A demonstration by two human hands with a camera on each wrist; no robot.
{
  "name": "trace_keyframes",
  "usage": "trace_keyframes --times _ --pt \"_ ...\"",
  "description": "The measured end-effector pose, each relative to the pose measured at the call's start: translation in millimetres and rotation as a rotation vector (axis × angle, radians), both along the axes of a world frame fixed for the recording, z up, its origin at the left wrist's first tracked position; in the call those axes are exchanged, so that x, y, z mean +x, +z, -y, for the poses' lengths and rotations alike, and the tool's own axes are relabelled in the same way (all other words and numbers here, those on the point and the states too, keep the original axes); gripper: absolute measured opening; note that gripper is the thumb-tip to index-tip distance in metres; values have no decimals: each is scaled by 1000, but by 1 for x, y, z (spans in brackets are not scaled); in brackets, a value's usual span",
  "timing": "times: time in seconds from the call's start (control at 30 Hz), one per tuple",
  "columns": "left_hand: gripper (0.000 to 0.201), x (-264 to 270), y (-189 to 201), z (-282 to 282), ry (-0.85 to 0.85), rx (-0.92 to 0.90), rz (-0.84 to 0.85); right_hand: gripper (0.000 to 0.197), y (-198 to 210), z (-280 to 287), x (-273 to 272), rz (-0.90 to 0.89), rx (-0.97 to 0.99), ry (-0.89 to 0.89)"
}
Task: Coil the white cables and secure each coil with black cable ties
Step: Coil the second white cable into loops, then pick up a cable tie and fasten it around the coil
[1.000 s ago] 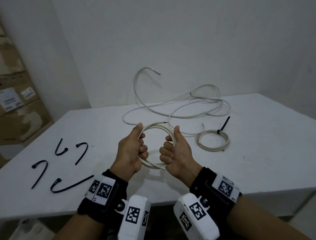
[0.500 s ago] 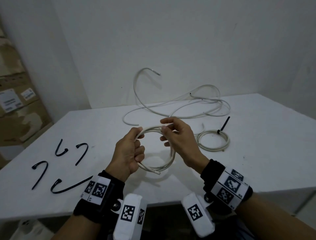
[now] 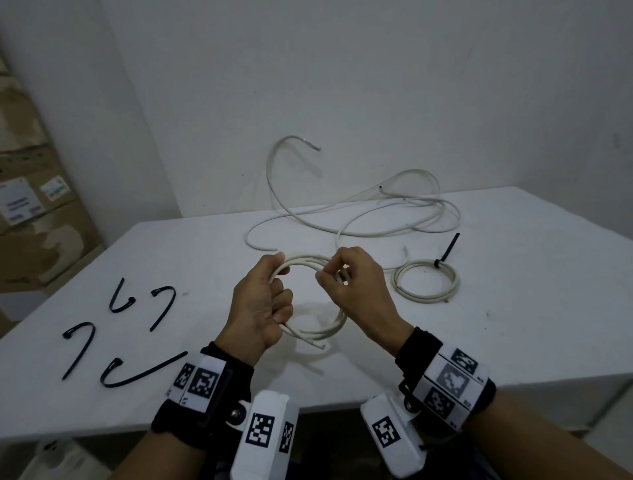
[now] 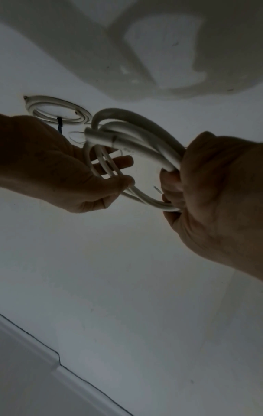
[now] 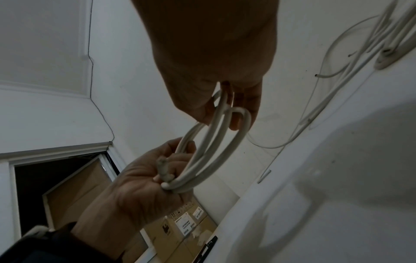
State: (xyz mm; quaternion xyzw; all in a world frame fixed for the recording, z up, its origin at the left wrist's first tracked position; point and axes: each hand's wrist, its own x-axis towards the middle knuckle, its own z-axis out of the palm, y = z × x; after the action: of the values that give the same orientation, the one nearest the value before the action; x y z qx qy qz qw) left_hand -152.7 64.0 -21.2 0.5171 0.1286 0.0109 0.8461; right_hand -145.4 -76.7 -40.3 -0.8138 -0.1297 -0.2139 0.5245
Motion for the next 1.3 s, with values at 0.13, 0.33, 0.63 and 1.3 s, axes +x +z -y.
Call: trace_keyframes --times 0.13,0.33,0.63,1.3 --pt "26 -1 1 -2 -35 29 4 30 -1 0 -1 -34 135 4" --pt "30 -6 7 -25 -46 169 11 29 11 5 0 -363 323 364" --pt "32 -24 14 -87 83 239 88 31 8 -51 6 -481 222 540" --pt "37 -64 45 -221 256 512 126 23 -11 -195 -1 -141 -1055 718"
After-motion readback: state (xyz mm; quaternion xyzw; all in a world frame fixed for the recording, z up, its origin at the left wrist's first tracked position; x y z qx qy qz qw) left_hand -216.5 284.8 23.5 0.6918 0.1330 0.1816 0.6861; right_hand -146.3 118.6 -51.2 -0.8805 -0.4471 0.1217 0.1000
